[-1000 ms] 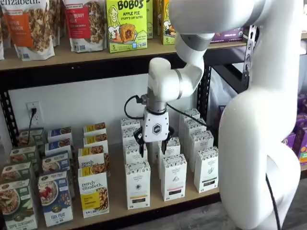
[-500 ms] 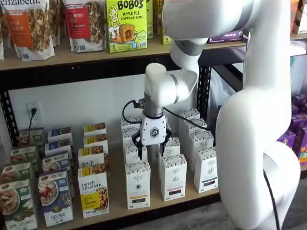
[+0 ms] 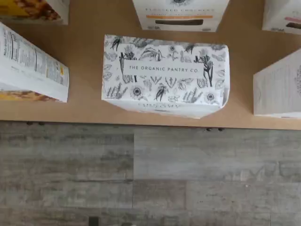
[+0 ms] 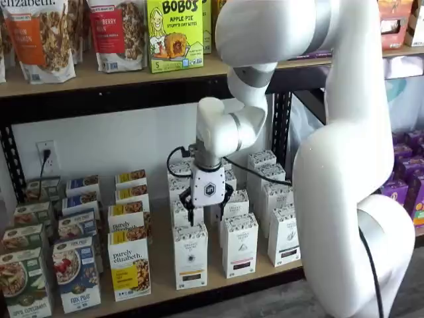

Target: Pick up the white box with a yellow strip in the middle, on the bottom shelf, the fourth box from the left

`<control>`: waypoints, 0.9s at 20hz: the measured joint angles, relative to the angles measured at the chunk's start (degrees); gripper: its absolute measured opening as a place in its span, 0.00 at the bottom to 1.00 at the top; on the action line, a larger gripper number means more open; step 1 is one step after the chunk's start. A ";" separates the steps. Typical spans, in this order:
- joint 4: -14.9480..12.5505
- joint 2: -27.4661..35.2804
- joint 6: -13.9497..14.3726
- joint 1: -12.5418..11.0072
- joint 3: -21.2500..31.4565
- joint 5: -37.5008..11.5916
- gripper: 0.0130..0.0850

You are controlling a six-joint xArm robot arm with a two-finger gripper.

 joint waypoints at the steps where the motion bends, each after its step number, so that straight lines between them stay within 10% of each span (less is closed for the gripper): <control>1: -0.07 0.60 0.07 0.02 -0.53 0.02 1.00; 18: -2.39 12.03 2.38 0.30 -10.80 -1.66 1.00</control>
